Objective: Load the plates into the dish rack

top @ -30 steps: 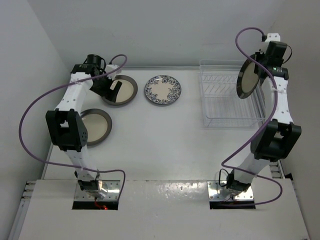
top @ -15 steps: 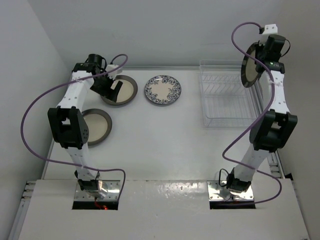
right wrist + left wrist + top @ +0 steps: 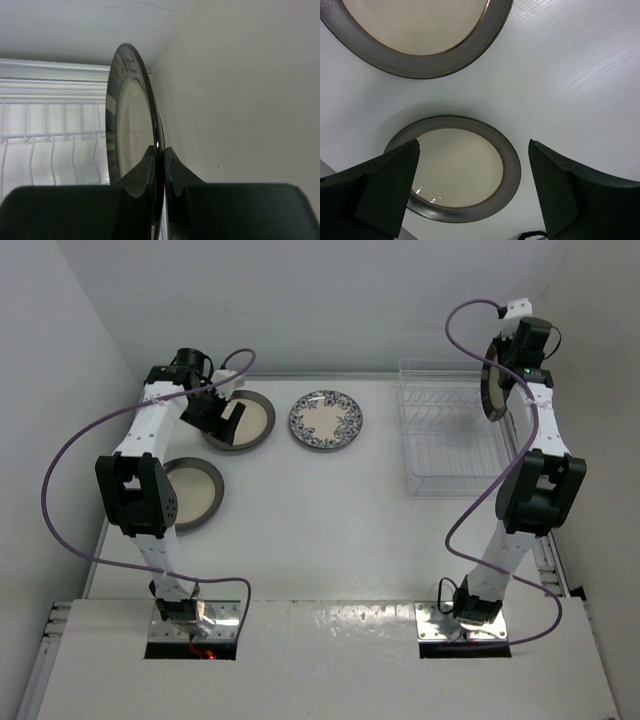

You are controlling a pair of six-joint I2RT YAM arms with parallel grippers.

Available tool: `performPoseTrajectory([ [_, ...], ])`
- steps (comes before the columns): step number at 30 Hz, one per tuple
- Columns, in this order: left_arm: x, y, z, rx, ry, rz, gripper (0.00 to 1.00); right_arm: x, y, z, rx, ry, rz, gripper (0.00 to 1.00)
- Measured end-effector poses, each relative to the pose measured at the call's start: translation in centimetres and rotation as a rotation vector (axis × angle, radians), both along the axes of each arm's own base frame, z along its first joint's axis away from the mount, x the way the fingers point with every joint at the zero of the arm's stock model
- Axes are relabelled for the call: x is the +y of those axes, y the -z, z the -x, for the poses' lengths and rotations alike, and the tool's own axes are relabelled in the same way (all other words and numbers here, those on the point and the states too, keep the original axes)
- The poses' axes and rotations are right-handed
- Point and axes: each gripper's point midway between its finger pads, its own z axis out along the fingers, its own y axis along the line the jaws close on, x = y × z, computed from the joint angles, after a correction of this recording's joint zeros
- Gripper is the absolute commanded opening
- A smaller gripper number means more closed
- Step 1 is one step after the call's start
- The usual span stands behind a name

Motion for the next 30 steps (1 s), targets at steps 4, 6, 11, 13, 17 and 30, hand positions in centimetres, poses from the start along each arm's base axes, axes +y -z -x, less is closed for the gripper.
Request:
performPoseTrajectory([
  [4,0.0,0.0,0.0,0.000,0.000,0.001,0.95,1.2,1.8,0.2,0.025,-0.022,0.010,0.00],
  [6,0.0,0.0,0.0,0.000,0.000,0.001,0.95,1.7,3.2,0.6,0.047,-0.024,0.007,0.00],
  [11,0.0,0.0,0.1,0.005,0.000,0.001,0.95,2.1,5.0,1.0,0.048,-0.007,-0.003,0.00],
  [13,0.0,0.0,0.2,0.007,0.000,0.001,0.95,2.0,5.0,1.0,0.036,0.005,-0.009,0.00],
  [17,0.0,0.1,0.2,0.009,0.000,0.001,0.95,1.6,5.2,1.3,0.017,0.040,-0.016,0.12],
  [30,-0.3,0.2,0.2,0.016,0.002,0.017,0.95,0.8,1.9,1.0,-0.080,0.142,0.095,0.76],
])
